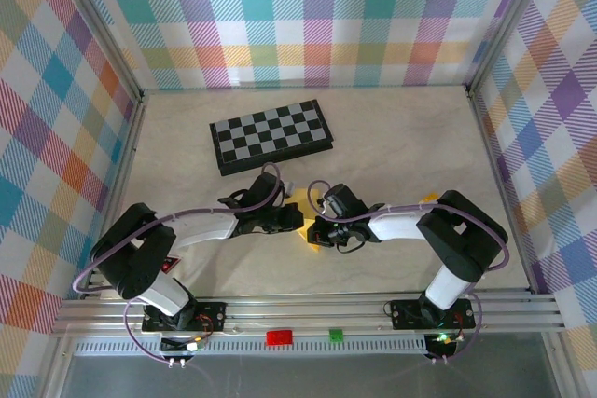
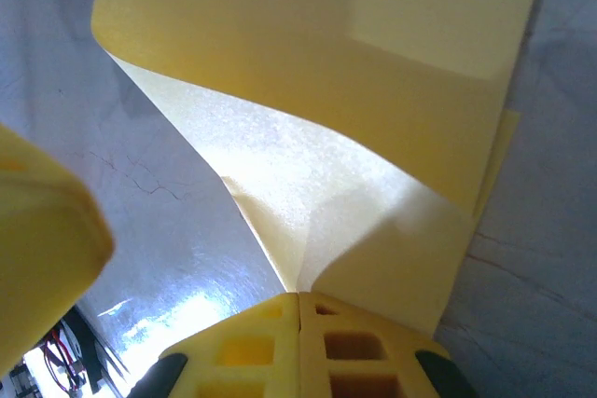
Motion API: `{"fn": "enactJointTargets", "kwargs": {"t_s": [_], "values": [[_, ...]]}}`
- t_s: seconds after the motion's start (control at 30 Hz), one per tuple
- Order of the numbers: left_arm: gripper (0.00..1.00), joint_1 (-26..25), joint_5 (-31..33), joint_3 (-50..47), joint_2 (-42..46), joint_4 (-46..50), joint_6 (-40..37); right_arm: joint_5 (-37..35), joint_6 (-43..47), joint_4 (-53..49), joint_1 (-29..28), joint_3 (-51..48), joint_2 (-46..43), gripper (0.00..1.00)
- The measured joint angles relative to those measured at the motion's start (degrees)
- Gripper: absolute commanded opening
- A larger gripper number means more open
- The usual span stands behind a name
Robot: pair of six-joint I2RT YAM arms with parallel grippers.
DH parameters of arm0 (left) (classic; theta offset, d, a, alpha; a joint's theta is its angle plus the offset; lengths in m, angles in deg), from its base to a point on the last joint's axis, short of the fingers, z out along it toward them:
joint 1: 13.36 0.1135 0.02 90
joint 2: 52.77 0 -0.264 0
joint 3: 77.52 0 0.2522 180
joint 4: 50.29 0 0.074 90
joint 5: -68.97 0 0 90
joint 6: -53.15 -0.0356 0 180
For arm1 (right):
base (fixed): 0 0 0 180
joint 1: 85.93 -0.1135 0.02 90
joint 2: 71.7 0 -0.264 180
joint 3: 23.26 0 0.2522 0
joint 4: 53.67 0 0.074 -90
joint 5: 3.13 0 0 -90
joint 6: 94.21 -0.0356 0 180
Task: Fold a paper plane with a square sheet of paper (pick it up from the middle)
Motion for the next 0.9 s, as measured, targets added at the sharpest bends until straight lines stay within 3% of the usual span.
{"fn": "enactJointTargets", "kwargs": {"t_s": [0.37, 0.7, 0.9], "values": [[0.0, 1.11, -0.79, -1.7, -6.49, -3.39, 3.21, 0.0, 0.0, 0.92, 0.0, -0.52, -0.02, 0.02], [0.0, 10.67, -6.88, -1.29, -8.37, -4.39, 3.21, -1.14, 0.04, 3.91, -0.04, -1.62, 0.0, 0.01], [0.01, 14.45, -6.64, -0.46, -8.83, -3.93, 3.15, -1.27, 0.04, 4.57, -0.04, -1.95, 0.0, 0.01]]}}
